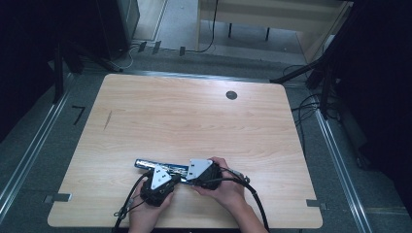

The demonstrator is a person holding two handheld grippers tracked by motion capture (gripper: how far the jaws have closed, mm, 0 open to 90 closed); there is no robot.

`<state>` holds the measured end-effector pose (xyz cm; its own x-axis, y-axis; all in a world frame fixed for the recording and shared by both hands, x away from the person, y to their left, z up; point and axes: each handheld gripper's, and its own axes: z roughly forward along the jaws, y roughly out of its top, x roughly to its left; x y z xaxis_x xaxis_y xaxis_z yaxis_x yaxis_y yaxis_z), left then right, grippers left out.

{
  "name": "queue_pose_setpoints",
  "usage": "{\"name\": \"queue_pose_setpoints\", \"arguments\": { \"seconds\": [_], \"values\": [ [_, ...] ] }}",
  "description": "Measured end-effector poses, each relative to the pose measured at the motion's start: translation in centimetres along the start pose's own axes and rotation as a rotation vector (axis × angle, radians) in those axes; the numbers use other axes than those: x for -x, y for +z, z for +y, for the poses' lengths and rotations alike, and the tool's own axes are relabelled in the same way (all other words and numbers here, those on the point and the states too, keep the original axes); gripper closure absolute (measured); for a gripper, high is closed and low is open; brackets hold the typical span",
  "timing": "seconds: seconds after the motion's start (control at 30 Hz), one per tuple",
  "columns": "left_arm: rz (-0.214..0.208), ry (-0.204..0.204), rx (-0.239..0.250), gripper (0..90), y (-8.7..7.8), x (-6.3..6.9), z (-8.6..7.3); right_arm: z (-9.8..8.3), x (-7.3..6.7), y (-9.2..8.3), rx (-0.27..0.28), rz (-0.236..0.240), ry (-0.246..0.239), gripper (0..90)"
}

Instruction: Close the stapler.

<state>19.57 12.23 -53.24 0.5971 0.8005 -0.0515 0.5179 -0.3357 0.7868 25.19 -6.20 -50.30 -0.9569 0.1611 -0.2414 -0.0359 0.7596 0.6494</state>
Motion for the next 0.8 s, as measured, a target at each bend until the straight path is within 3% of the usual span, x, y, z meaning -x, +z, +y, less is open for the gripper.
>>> {"name": "queue_pose_setpoints", "arguments": {
  "seconds": [0.13, 0.3, 0.47, 0.63, 0.77, 0.8],
  "values": [
    [-0.001, 0.001, 0.000, 90.0, 0.0, 0.0, 0.0, -0.3, -0.5, 0.1, 0.024, -0.055, -0.013, 79.0],
    [0.000, 0.001, 0.000, 90.0, 0.0, 0.0, 0.0, -0.4, 0.3, -0.2, 0.041, -0.014, 0.060, 79.7],
    [0.000, 0.001, -0.002, 90.0, 0.0, 0.0, 0.0, -0.3, 0.5, -0.6, 0.050, -0.011, 0.069, 79.7],
    [-0.001, -0.001, 0.001, 90.0, 0.0, 0.0, 0.0, 0.4, 0.7, -1.2, 0.029, -0.033, 0.061, 79.7],
    [-0.001, 0.003, -0.002, 90.0, 0.0, 0.0, 0.0, 0.6, 0.8, -0.6, -0.032, -0.005, 0.042, 79.6],
    [-0.001, 0.003, -0.001, 90.0, 0.0, 0.0, 0.0, 0.6, 0.8, -0.6, -0.025, -0.008, 0.036, 79.7]
  ]
}}
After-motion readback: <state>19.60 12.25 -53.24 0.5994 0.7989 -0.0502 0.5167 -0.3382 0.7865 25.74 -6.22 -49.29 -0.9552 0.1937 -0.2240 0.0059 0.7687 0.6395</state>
